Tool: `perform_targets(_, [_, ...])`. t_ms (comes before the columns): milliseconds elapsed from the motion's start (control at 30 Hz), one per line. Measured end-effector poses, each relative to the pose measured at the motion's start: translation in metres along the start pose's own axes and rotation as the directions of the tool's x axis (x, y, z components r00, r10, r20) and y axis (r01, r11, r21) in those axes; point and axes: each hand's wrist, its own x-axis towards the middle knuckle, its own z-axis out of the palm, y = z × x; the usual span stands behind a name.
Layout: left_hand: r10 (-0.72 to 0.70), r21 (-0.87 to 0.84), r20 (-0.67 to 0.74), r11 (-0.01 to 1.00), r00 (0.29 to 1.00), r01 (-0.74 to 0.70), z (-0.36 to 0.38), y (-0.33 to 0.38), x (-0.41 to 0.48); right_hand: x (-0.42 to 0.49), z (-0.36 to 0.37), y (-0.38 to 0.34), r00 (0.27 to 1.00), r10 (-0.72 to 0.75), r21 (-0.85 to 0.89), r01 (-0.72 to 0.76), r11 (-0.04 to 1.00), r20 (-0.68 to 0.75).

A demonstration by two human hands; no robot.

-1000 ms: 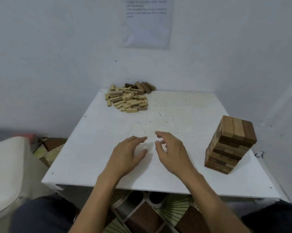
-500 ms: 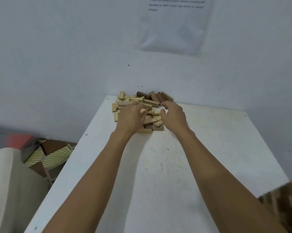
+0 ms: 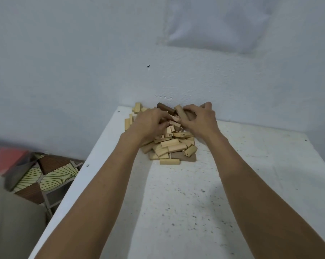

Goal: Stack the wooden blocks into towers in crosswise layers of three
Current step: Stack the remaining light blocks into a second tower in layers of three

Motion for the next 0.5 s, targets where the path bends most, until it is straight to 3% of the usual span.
perform_targets(500, [0.001, -0.033, -0.206, 0.999, 0.979, -0.007, -0.001, 0.005, -0.019, -0.014, 0.016, 0.004, 0.992, -0.094, 0.021, 0.096, 0.995, -0.088])
